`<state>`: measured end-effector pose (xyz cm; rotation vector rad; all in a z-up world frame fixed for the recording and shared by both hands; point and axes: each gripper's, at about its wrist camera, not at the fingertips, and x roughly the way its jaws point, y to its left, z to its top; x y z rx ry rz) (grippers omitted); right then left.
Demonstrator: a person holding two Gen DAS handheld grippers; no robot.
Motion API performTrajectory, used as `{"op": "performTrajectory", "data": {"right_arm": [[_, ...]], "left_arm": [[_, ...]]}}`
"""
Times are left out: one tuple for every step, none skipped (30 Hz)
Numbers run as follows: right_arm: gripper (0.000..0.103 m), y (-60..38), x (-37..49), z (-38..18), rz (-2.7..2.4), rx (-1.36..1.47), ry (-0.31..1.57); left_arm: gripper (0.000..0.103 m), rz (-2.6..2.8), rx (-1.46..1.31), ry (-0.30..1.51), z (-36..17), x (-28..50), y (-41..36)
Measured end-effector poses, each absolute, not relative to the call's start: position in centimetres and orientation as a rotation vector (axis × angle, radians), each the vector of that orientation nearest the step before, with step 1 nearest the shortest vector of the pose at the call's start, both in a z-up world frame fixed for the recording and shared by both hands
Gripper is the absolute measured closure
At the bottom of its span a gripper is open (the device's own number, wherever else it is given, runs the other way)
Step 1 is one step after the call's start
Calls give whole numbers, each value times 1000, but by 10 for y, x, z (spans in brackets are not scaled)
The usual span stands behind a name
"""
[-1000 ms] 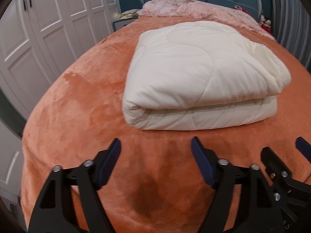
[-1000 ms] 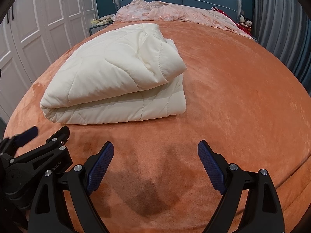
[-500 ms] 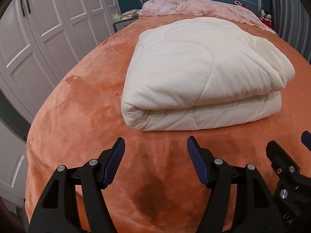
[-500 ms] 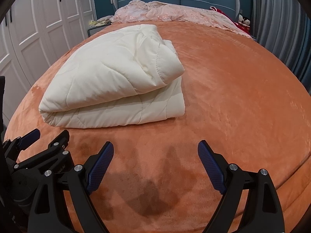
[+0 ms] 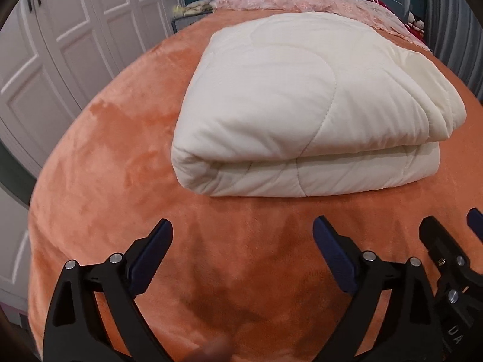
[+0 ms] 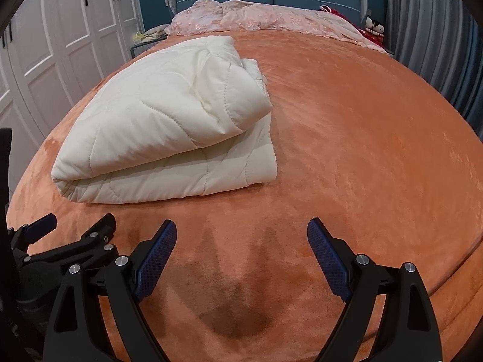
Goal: Fold large clothes
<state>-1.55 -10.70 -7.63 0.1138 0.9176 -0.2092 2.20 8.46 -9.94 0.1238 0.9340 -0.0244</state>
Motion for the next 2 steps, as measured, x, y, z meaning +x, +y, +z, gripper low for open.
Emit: {"op": "performTrajectory", "data": {"right_arm": [[17, -107, -16, -77, -212, 108, 918], [17, -106, -17, -77, -210, 107, 916]], "left_arm": [[12, -11, 132, 921, -99, 21, 84], [12, -8, 141, 919, -100, 20, 84]]}}
